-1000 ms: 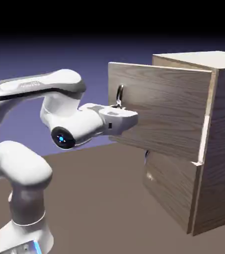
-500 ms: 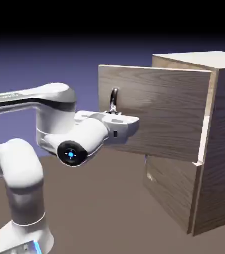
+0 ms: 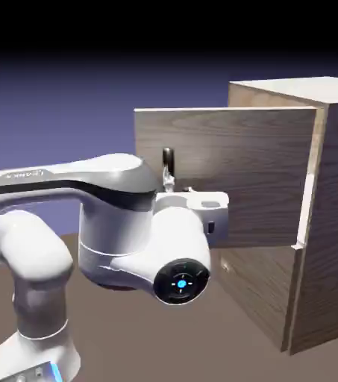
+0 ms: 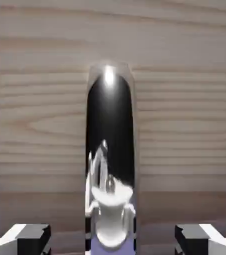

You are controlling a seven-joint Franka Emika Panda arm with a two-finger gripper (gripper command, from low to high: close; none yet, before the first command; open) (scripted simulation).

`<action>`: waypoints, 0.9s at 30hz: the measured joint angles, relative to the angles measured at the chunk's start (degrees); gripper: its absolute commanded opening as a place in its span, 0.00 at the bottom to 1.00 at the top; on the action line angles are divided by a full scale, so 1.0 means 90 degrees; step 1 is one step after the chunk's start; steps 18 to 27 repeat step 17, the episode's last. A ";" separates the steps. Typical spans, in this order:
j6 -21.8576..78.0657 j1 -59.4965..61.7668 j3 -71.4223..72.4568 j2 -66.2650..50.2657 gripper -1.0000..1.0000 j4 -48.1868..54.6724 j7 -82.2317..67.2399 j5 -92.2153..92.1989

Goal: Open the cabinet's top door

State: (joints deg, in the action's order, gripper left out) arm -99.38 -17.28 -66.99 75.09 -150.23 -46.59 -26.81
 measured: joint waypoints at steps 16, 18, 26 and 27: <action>0.1807 -0.2215 -0.0878 0.1196 0.00 0.2270 0.1167 0.1417; 0.2002 -0.2374 -0.0919 0.1190 1.00 0.2482 0.1186 0.1439; 0.2002 -0.2374 -0.0919 0.1190 1.00 0.2482 0.1186 0.1439; 0.2002 -0.2374 -0.0919 0.1190 1.00 0.2482 0.1186 0.1439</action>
